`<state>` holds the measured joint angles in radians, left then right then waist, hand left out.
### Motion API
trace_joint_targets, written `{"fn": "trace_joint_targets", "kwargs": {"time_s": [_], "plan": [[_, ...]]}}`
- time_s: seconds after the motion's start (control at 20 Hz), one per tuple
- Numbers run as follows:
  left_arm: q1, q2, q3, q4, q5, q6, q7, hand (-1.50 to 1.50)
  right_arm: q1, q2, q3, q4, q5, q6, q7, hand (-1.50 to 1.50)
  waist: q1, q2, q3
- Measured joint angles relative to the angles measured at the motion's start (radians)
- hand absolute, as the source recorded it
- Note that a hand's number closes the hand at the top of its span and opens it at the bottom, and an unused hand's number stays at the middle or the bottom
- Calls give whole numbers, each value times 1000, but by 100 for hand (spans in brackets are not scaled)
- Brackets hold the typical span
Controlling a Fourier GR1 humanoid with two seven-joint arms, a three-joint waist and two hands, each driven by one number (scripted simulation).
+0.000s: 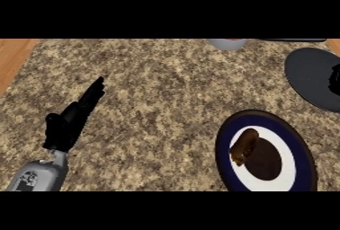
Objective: Pick the bell pepper from the plate and place it in the pan
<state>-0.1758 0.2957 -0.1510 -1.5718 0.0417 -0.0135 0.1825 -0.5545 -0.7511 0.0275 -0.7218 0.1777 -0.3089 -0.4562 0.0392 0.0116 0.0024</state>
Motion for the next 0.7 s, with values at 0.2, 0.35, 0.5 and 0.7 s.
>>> {"fn": "trace_joint_targets", "kwargs": {"time_s": [0.2,0.35,0.5,0.7], "plan": [[-6,-3,2,-7,0,-11,8,0,-104,8,-35,206,25,-7,-108,150,11,5,1],[-13,-13,-5,-14,-9,-9,16,0,-162,20,-54,318,39,-22,-166,150,15,7,2],[-23,-28,-12,-13,-14,-6,18,0,-210,22,-70,406,51,-32,-206,150,21,11,2],[-34,-26,-13,-16,-11,-21,24,0,-250,16,-57,508,85,-25,-145,-150,37,18,2]]}}
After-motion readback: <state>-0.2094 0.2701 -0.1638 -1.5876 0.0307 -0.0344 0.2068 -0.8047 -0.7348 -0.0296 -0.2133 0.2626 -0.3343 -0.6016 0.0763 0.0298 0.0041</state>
